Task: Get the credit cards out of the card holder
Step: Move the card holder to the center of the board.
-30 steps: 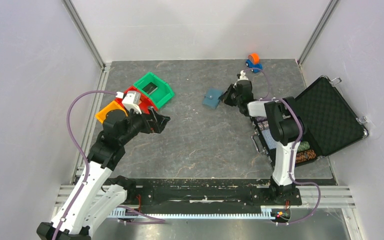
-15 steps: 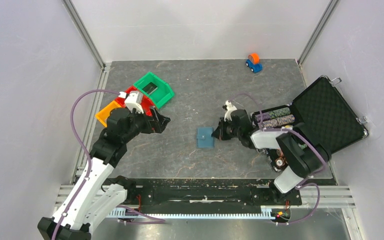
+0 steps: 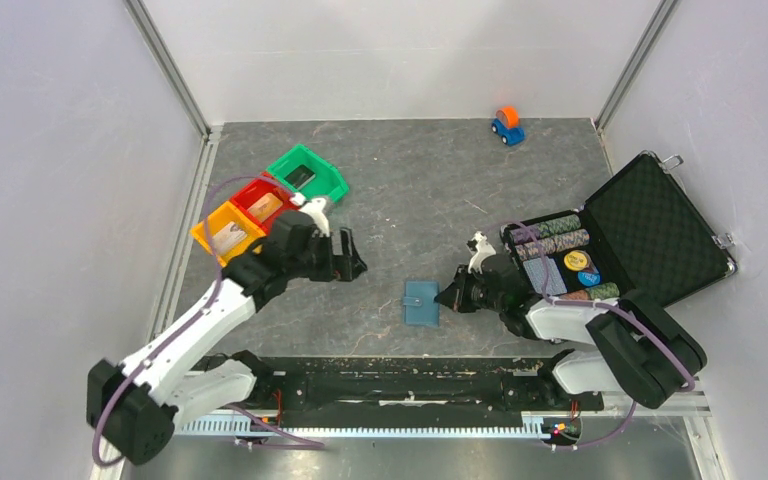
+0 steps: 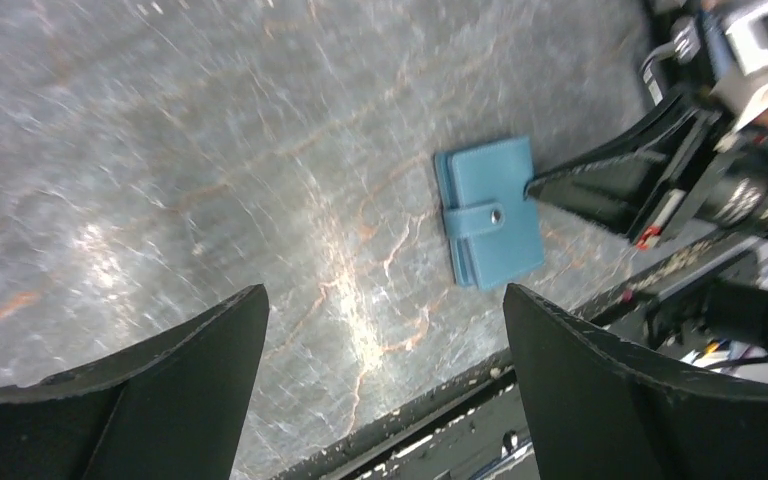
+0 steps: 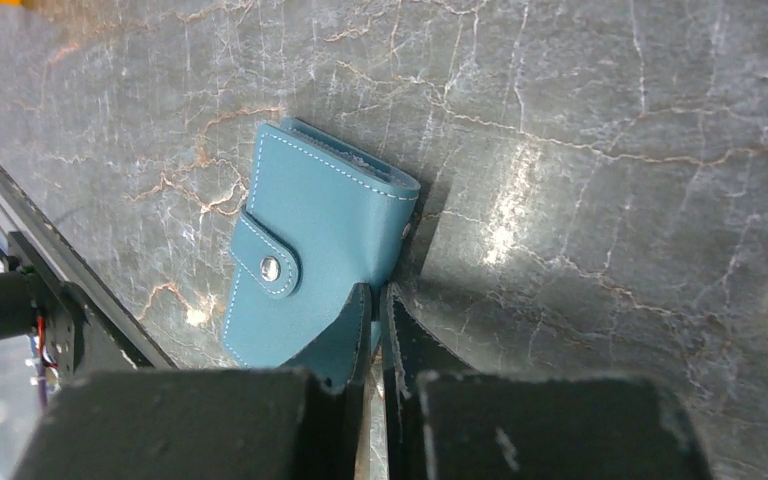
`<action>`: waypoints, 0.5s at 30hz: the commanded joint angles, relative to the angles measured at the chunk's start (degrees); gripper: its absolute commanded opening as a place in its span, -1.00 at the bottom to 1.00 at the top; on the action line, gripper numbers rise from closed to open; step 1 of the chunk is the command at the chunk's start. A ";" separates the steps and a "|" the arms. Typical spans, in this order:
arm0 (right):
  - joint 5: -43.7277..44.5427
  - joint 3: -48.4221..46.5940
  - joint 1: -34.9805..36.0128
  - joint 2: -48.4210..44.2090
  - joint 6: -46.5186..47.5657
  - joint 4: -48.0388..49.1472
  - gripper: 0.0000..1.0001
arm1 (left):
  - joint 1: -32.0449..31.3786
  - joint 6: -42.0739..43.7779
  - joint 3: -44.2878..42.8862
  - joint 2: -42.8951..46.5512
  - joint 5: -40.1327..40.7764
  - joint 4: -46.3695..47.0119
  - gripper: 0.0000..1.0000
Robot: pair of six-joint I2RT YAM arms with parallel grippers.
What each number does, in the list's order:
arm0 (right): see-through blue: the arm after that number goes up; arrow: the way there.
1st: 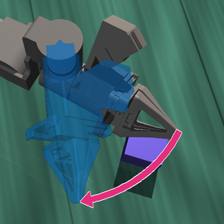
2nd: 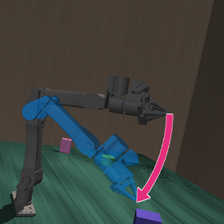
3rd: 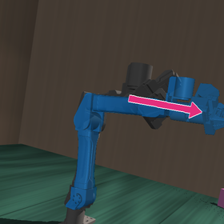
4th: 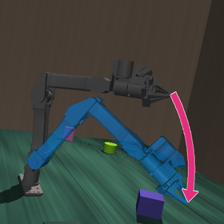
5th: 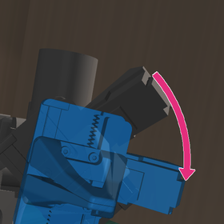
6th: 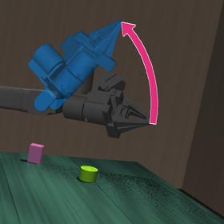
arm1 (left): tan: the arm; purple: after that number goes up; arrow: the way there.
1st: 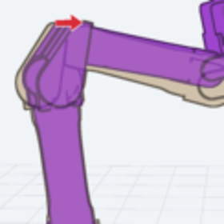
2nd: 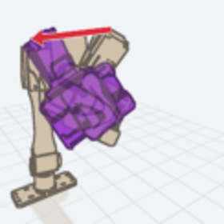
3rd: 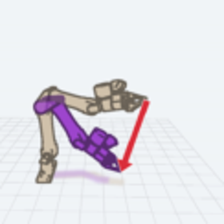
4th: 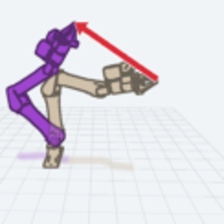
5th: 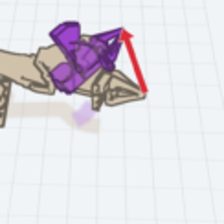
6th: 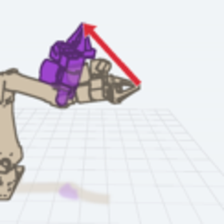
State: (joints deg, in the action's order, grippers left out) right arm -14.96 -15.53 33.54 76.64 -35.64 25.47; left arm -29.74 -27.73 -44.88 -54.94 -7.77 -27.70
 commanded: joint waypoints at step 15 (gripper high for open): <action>1.31 6.69 0.67 -7.93 -9.54 2.68 -0.83 | -25.84 -7.82 -14.54 -31.50 13.84 2.27 0.36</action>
State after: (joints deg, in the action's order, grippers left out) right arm -14.72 -9.98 34.00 71.55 -44.12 28.18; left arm -52.97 -33.21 -55.59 -82.65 2.72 -27.42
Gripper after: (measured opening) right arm 0.028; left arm 0.701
